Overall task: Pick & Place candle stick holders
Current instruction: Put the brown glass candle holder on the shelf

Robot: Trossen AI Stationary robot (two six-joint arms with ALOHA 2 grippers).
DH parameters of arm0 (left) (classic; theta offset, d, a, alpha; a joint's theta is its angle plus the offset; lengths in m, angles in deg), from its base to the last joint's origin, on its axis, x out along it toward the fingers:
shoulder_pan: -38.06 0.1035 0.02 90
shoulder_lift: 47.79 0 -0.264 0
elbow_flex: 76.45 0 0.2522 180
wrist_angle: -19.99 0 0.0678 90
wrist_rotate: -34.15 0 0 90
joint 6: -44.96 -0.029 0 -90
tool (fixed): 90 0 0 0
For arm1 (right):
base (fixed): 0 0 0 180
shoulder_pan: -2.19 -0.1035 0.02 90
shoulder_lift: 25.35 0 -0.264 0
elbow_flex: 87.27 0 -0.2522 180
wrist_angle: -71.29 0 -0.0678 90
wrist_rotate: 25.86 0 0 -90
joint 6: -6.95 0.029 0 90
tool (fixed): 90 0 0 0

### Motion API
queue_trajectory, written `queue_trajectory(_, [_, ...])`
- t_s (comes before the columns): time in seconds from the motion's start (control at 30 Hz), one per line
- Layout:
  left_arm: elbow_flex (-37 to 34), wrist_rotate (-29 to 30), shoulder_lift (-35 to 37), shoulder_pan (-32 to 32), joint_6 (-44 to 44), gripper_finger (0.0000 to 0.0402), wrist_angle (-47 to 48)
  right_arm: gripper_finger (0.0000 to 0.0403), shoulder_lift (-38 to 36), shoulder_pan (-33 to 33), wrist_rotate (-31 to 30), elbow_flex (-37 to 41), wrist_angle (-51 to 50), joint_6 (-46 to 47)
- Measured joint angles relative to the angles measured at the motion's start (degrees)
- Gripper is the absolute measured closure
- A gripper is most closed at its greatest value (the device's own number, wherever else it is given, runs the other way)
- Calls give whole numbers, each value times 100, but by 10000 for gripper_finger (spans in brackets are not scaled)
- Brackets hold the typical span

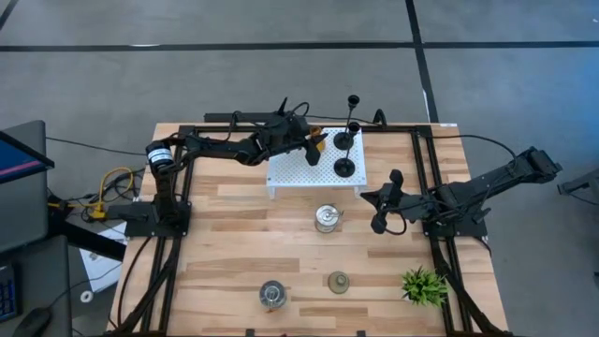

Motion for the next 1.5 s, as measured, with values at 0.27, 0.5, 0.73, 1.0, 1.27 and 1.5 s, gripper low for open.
queue_trajectory(0.27, [-2,-2,31,0,17,272,-66,402,2,0,0,2,-104,2])
queue_trajectory(0.5, [-2,-4,31,-13,231,272,-158,402,2,0,0,2,-102,1])
queue_trajectory(0.73, [-2,-78,33,-13,277,272,-187,402,0,-2,0,2,-102,2])
queue_trajectory(1.0, [-2,-91,35,-13,280,272,-191,402,1,-2,0,2,-102,2])
queue_trajectory(1.27, [-4,-94,41,-13,280,243,-121,402,2,-1,0,2,-102,2])
queue_trajectory(1.5, [-4,-90,44,-73,280,182,-131,402,1,0,0,2,-102,2])
